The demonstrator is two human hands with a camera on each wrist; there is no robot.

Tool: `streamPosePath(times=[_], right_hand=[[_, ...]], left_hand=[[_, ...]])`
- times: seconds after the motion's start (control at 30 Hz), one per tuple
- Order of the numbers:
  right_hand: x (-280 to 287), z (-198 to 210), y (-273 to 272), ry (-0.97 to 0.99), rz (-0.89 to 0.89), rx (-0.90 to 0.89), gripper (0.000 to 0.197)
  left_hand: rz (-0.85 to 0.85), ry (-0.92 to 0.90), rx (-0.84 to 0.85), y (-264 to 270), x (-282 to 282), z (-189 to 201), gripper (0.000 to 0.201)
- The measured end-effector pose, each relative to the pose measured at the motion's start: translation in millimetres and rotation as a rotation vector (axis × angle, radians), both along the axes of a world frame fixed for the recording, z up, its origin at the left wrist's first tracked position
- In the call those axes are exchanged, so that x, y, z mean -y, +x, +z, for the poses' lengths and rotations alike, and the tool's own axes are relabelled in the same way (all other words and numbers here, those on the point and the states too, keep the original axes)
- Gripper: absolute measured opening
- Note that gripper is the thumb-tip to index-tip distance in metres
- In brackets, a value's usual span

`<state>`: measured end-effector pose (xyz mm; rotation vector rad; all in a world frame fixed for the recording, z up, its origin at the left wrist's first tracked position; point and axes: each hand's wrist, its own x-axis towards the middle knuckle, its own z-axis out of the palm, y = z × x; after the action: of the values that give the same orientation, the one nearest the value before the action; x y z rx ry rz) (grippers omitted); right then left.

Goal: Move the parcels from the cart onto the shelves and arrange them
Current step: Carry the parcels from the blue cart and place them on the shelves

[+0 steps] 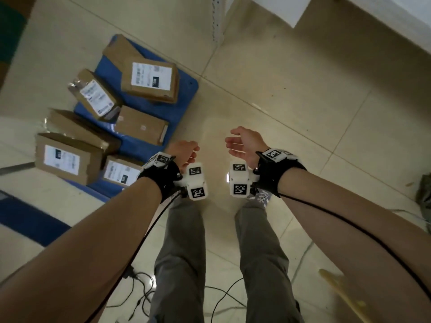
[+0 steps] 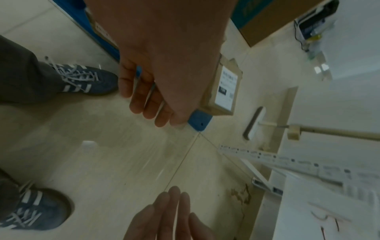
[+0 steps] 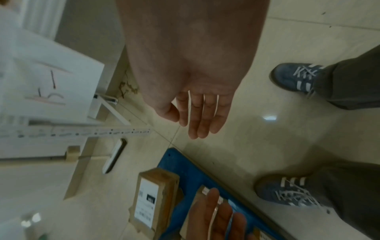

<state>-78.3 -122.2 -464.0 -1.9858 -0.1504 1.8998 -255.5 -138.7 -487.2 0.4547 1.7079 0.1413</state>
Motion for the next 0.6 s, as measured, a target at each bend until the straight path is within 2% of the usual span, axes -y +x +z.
streamPosePath(times=[0.17, 0.37, 0.5, 0.53, 0.6], right_hand=[[-2.9, -11.4, -73.3, -0.031, 0.126, -0.041, 0.017], [2.1, -28.3, -145.3, -0.095, 0.259, -0.075, 0.019], [8.1, -43.4, -182.7, -0.142, 0.319, -0.081, 0.025], [9.4, -46.5, -193.8, -0.157, 0.332, -0.078, 0.026], [11.4, -48.2, -209.5, -0.175, 0.365, -0.073, 0.026]], left_hand=[[0.149, -0.06, -0.052, -68.4, 9.8, -10.4, 0.031], [0.161, -0.118, -0.101, -141.7, 30.5, -27.8, 0.03], [0.111, -0.127, -0.247, -181.0, 44.3, -43.1, 0.036], [0.167, -0.16, -0.286, -192.5, 46.3, -43.0, 0.039], [0.355, -0.236, -0.321, -215.7, 50.5, -47.8, 0.062]])
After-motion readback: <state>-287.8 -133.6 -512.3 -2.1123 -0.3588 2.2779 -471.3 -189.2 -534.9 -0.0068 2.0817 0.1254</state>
